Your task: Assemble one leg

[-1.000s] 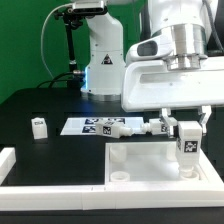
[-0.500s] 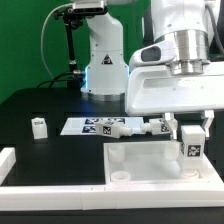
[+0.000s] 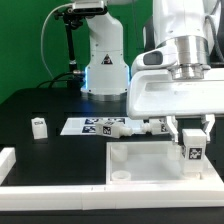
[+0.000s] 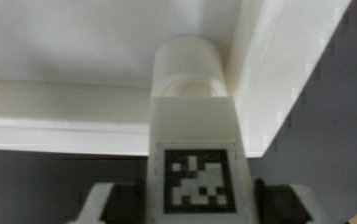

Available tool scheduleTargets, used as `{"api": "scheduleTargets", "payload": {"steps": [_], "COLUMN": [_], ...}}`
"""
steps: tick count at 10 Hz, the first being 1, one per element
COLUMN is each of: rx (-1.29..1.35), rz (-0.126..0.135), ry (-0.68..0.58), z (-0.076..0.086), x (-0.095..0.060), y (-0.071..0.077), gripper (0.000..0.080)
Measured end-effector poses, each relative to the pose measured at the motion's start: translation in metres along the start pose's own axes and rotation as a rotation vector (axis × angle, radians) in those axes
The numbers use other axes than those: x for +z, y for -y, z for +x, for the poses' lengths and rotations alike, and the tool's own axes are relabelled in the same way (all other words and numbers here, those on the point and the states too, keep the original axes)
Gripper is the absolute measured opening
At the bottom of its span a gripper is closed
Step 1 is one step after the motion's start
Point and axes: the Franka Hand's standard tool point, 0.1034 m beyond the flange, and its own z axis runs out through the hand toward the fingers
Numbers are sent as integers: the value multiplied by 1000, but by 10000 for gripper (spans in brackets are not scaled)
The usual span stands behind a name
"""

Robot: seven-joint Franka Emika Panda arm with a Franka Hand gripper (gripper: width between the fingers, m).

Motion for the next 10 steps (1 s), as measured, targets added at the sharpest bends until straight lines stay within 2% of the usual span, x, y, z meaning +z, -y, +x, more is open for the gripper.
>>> {"api": "scheduleTargets", "payload": {"steps": [1,2,3,4,5,6,7,8,9,10], "rx": [0,0,0,0,1,12,31,64,84,87], "rz": [0,0,0,0,2,27,46,64,70,63], "ry": [1,1,1,0,4,90,141,258,353,408], "z": [0,0,0,0,0,-1,7,7,14,20], "x": [0,0,0,0,0,-5,-12,-11,-10,-6], "y": [0,0,0,0,0,7,11,14,16,13], "gripper": [285,446,572,572,636,645,645,649,649,649]}}
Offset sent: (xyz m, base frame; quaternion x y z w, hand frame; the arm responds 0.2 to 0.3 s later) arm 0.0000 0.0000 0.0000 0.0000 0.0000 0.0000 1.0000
